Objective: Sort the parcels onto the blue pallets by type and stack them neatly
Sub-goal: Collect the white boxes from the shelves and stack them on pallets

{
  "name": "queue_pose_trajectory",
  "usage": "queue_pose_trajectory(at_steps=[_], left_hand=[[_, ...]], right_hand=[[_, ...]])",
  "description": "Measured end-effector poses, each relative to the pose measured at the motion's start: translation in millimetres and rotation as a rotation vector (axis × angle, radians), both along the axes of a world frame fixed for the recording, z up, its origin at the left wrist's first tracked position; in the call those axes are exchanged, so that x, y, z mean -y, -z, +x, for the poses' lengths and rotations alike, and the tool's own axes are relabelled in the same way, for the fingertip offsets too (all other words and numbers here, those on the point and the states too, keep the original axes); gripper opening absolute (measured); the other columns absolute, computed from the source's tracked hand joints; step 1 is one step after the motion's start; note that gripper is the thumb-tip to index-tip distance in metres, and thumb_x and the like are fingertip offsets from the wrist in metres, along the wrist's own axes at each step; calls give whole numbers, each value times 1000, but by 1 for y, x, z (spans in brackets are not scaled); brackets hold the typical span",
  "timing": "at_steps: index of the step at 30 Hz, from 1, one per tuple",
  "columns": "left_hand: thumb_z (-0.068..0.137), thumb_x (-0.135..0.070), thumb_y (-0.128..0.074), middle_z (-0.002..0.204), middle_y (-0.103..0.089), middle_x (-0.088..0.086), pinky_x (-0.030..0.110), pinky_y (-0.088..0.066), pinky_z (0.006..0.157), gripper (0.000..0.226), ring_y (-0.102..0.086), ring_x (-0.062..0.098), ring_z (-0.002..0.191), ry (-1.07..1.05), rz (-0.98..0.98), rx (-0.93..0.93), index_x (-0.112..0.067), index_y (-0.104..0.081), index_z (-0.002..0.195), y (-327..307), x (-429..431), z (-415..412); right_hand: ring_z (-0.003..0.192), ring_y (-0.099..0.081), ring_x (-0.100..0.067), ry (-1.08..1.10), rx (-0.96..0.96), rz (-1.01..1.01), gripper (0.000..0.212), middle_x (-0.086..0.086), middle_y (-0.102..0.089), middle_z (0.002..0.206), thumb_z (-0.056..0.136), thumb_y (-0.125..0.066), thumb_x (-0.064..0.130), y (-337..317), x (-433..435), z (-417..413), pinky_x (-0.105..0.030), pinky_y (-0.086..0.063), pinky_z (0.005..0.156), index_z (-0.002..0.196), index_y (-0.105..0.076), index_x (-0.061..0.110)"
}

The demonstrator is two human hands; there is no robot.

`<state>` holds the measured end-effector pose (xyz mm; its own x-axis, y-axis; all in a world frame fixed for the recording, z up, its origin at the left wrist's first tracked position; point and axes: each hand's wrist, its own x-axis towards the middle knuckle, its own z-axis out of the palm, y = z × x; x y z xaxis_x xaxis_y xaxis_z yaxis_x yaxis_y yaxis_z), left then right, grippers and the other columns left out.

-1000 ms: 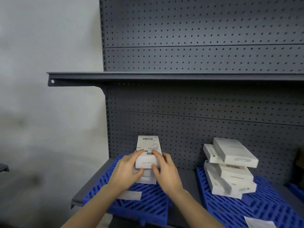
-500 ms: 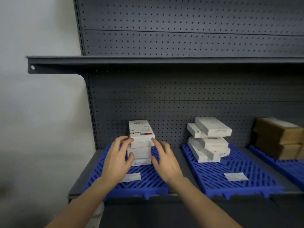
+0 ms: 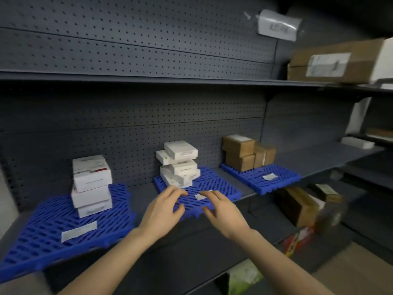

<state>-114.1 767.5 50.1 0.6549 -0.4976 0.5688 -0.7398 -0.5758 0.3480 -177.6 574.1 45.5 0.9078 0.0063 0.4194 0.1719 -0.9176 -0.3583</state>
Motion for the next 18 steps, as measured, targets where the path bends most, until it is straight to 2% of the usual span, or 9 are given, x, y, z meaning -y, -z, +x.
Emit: queue_pose_trajectory(at_steps=[4, 7, 12, 18], left_hand=[[89, -24, -59, 107, -48, -18, 31, -49, 78, 26, -56, 4, 91, 146, 5, -23, -31, -55, 113, -5, 98, -24], [87, -24, -60, 102, -49, -18, 31, -49, 75, 25, -55, 3, 89, 249, 44, -36, -33, -55, 111, -4, 177, -46], [84, -23, -62, 95, -53, -20, 27, -49, 75, 28, -55, -1, 86, 404, 74, -110, -38, -55, 105, 2, 304, -93], [86, -27, -62, 99, -55, -18, 31, -51, 82, 28, -55, 0, 92, 524, 160, -106, -35, -56, 112, 5, 427, -143]], right_hand=[[120, -50, -16, 124, 10, 14, 41, 5, -50, 132, 95, -48, 34, -11, 95, -53, -32, -42, 96, 136, -44, 28], [118, -52, -17, 220, 4, 32, 41, 3, -53, 128, 93, -51, 35, -18, 167, -102, -33, -43, 98, 134, -46, 28], [117, -52, -15, 389, 8, 73, 40, 3, -54, 128, 94, -51, 33, -17, 279, -188, -27, -40, 97, 134, -47, 28], [113, -54, -17, 539, -55, 89, 40, 5, -52, 127, 94, -49, 35, 0, 386, -265, -34, -46, 94, 133, -46, 32]])
